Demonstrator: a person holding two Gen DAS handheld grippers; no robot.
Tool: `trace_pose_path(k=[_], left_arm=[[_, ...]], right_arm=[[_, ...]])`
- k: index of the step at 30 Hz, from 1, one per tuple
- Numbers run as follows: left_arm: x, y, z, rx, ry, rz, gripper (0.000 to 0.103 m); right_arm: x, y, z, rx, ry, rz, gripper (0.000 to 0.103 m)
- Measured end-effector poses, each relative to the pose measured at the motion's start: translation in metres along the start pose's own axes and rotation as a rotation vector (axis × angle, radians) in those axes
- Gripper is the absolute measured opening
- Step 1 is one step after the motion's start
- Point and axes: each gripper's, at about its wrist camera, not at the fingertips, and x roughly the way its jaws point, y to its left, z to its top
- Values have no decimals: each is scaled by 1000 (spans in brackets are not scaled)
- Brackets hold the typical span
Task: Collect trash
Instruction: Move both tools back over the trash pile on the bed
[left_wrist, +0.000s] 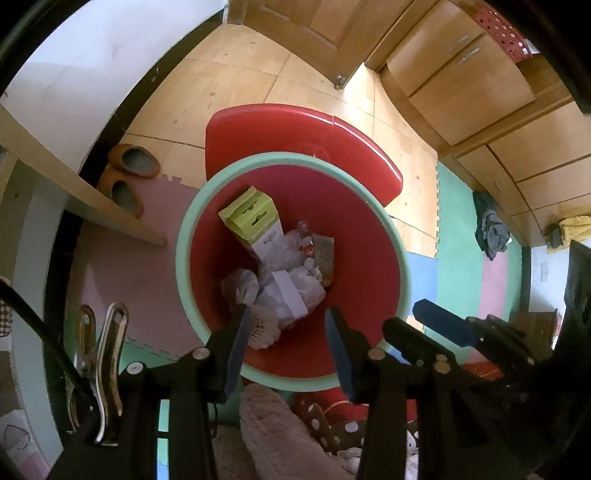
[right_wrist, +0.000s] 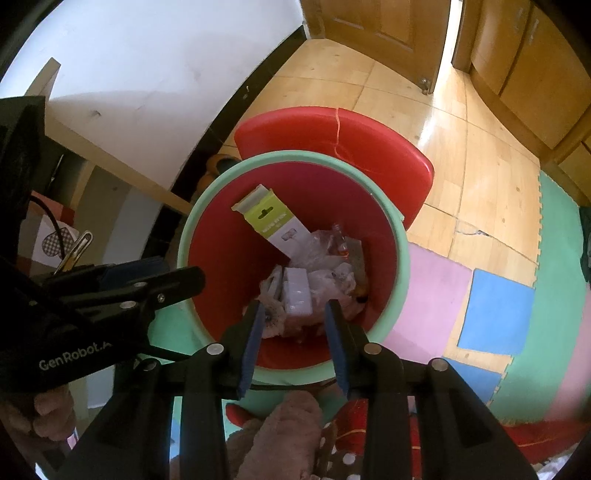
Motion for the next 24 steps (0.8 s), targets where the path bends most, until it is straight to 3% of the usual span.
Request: trace_pose_path(k=[24], left_arm=[[-66,-8,-10,-18,-74,13,44]], right_arm=[[-56,20,1,-45,-83,-1,35]])
